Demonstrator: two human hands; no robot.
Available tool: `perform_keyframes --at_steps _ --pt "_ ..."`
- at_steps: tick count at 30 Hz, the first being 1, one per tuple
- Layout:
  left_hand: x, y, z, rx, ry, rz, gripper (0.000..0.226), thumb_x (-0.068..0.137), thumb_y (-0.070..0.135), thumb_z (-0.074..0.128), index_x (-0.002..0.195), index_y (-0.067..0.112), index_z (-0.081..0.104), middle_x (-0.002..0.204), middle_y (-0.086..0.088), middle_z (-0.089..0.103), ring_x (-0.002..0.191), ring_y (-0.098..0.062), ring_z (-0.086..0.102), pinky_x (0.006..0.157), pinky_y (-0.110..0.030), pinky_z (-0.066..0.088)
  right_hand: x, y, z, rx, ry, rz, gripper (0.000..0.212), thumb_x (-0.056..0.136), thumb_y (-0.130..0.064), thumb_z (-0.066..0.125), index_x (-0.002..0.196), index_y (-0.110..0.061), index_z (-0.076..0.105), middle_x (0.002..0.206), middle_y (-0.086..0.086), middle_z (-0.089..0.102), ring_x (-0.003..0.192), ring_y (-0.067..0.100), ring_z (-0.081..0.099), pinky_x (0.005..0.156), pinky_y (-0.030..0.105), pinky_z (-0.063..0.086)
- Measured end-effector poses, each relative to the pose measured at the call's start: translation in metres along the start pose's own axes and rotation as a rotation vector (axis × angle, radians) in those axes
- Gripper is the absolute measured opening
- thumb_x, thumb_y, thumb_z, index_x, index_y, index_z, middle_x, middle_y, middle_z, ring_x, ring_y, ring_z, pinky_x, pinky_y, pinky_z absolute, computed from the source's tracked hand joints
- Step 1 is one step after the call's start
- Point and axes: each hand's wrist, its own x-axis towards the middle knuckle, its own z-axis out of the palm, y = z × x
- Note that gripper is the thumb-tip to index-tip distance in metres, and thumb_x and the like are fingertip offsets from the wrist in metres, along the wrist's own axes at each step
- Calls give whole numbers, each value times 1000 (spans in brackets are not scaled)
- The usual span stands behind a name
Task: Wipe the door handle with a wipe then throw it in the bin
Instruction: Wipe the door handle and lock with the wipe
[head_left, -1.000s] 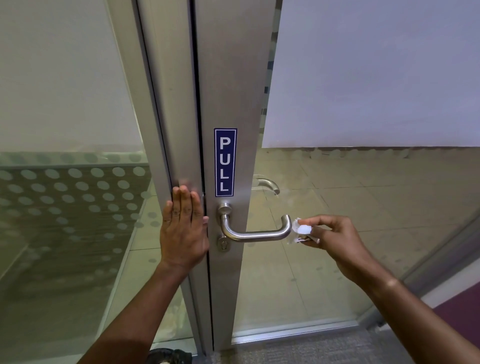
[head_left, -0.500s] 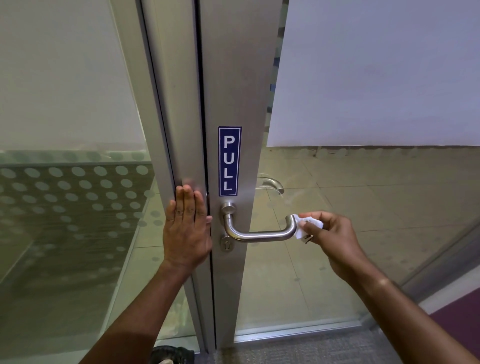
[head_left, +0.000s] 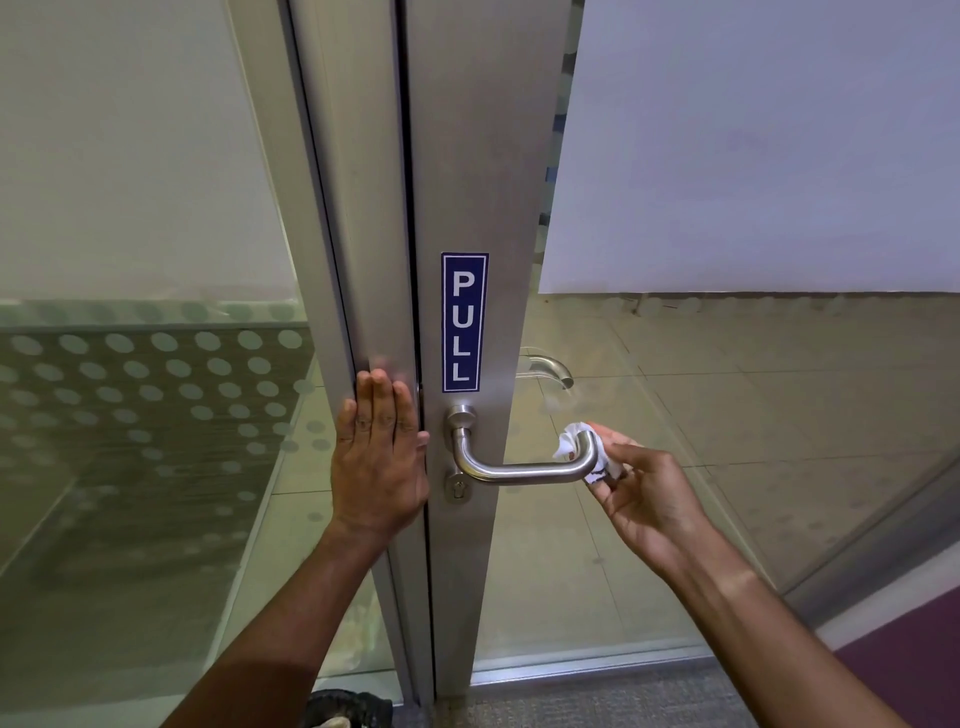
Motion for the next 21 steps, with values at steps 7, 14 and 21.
perform_keyframes --at_steps 7,14,21 --pt "0 0 0 1 7 2 65 103 27 23 154 9 -14 162 -9 -23 151 -24 -16 123 -37 -9 1 14 2 384 -14 91 49 66 14 70 113 12 60 100 25 72 84 33 75 64 31 61" --pt "-1 0 1 3 18 5 70 101 24 29 154 8 -13 162 -10 -23 151 -25 -16 123 -38 -9 2 31 -1 625 -38 88 93 25 19 89 113 6 64 110 24 71 89 30 75 100 43 49" --pt "0 0 1 10 15 11 64 104 27 22 154 8 -13 162 -11 -23 151 -24 -16 123 -38 -8 -15 70 16 707 -100 83 75 25 23 85 96 0 78 114 13 73 104 28 71 90 47 54"
